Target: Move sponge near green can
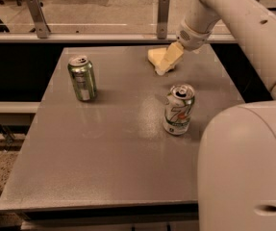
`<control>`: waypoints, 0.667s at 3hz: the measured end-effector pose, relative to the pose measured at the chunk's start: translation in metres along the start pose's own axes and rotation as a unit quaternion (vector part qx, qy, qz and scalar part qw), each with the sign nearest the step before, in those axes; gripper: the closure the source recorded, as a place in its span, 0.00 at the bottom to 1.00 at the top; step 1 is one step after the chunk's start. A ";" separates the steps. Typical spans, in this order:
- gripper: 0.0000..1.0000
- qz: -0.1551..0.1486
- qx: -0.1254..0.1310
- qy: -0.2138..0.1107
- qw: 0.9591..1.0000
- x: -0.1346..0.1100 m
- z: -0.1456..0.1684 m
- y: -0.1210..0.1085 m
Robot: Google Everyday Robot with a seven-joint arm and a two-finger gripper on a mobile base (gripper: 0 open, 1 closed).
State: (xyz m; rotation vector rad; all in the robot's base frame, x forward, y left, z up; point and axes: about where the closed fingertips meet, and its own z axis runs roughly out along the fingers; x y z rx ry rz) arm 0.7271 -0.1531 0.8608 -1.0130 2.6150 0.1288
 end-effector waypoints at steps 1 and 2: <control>0.00 0.001 0.011 0.013 1.000 -0.007 0.017 -0.008; 0.00 -0.001 0.016 0.023 1.000 -0.016 0.031 -0.012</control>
Offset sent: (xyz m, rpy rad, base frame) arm 0.0442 0.0094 -0.0225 -0.0783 0.0194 -0.0131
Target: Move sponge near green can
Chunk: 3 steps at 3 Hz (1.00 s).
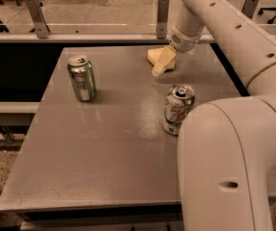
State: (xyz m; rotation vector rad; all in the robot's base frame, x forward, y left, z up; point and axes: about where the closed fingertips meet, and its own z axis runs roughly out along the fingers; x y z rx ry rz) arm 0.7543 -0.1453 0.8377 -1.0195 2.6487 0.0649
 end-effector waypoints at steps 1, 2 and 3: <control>0.19 -0.003 -0.001 0.004 1.000 -0.007 0.008 0.001; 0.43 -0.012 -0.005 0.000 1.000 -0.016 0.008 0.006; 0.65 -0.027 -0.011 -0.012 0.999 -0.025 0.000 0.016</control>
Offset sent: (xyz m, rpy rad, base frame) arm 0.0108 0.0226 0.0102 0.0063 -0.0035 0.0459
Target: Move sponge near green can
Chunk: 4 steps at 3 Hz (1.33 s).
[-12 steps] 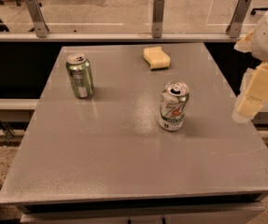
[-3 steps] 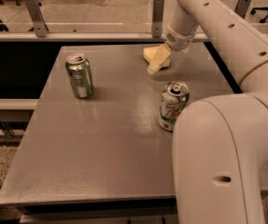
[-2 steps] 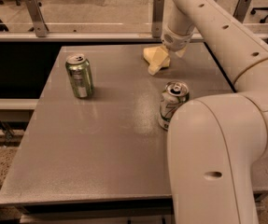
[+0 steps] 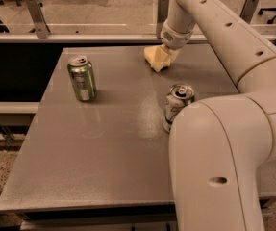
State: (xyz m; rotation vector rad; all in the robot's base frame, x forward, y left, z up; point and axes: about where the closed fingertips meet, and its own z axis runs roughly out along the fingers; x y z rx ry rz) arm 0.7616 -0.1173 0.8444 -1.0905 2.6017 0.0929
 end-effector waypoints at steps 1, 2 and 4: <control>0.88 -0.028 -0.014 -0.013 0.999 -0.009 -0.012 0.020; 1.00 -0.070 -0.045 -0.034 0.996 -0.014 -0.027 0.057; 1.00 -0.171 -0.114 -0.068 0.976 -0.018 -0.042 0.156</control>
Offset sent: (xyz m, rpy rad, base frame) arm -0.0976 0.0834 0.0496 0.1446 -0.0229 0.3228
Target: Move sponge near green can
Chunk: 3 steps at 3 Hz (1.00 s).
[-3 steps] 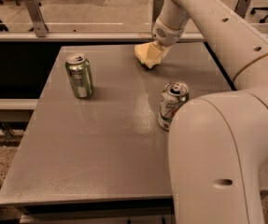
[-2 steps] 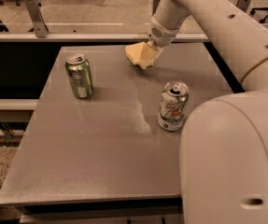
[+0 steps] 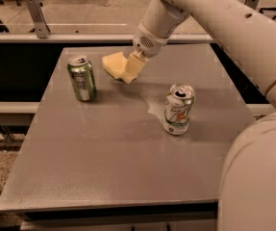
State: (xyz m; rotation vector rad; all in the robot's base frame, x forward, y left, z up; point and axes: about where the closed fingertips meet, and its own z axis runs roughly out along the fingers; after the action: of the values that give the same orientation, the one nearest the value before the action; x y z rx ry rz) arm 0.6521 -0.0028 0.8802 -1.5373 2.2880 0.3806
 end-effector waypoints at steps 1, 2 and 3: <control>0.81 -0.023 -0.027 0.001 0.999 -0.006 0.016 0.025; 0.43 -0.034 -0.048 0.006 0.998 0.000 0.037 0.038; 0.20 -0.039 -0.052 -0.002 0.998 0.003 0.041 0.042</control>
Offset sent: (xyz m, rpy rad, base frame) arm -0.0349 0.0328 -0.0406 -0.0053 0.0861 0.1136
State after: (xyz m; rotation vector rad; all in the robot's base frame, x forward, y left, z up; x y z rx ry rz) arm 0.6182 0.0274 0.8434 -1.6690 2.2289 0.4865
